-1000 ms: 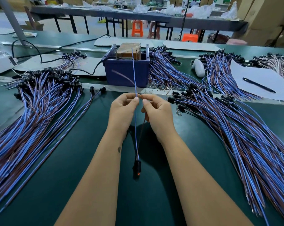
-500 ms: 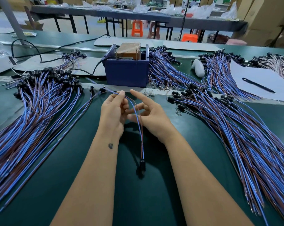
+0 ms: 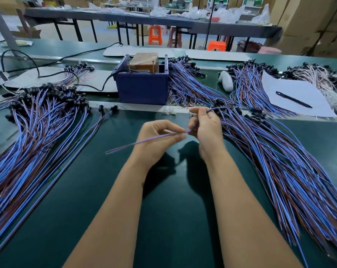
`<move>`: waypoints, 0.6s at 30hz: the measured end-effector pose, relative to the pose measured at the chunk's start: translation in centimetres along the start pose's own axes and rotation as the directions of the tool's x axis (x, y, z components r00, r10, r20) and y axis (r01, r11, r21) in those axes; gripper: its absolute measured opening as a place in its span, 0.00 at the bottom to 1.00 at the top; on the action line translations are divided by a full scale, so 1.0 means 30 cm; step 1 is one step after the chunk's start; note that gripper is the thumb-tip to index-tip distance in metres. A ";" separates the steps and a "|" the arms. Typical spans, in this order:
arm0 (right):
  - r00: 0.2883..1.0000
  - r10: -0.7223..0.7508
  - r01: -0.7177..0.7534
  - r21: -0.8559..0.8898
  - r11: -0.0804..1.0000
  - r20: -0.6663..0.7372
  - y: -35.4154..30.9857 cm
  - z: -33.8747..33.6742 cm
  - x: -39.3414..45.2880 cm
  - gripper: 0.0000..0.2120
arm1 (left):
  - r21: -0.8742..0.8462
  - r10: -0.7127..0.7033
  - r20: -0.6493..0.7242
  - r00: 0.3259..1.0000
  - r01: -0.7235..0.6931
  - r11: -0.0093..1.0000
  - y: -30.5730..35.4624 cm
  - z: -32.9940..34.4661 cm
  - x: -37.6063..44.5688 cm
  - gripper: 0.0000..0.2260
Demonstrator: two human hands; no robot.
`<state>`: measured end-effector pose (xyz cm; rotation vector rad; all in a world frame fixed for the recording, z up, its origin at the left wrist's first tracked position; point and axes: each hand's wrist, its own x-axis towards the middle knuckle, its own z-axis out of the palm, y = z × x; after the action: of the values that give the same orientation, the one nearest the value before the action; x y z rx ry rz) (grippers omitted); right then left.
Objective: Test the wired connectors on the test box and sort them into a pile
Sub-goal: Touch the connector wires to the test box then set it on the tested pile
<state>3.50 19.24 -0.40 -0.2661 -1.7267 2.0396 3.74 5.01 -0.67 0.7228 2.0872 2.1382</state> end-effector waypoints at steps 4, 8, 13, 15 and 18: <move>0.996 -0.059 0.039 -0.279 0.959 -0.061 -0.026 -0.061 0.018 0.13 | 0.189 -0.053 0.217 0.975 0.011 0.982 -0.011 0.088 -0.016 0.14; 0.989 -0.145 0.126 -0.756 0.643 0.041 -0.088 -0.150 0.013 0.15 | 0.254 -0.053 0.218 0.974 -0.004 0.967 -0.021 0.093 -0.014 0.12; 0.986 -0.148 0.117 -0.959 0.260 0.080 -0.210 -0.278 0.049 0.14 | 0.281 -0.068 0.205 0.976 0.008 0.960 -0.033 0.087 -0.016 0.09; 0.995 -0.094 0.037 -0.992 0.120 0.025 -0.241 -0.328 0.065 0.13 | 0.285 -0.074 0.196 0.978 0.015 0.958 -0.039 0.089 -0.015 0.08; 0.995 -0.043 -0.090 -0.991 -0.103 -0.086 -0.246 -0.365 0.069 0.15 | 0.297 -0.063 0.177 0.982 0.008 0.955 -0.038 0.093 -0.011 0.08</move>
<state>7.93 30.69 4.89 -0.8194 -2.8348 0.0861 4.75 7.56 -1.95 0.8667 2.3200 1.6829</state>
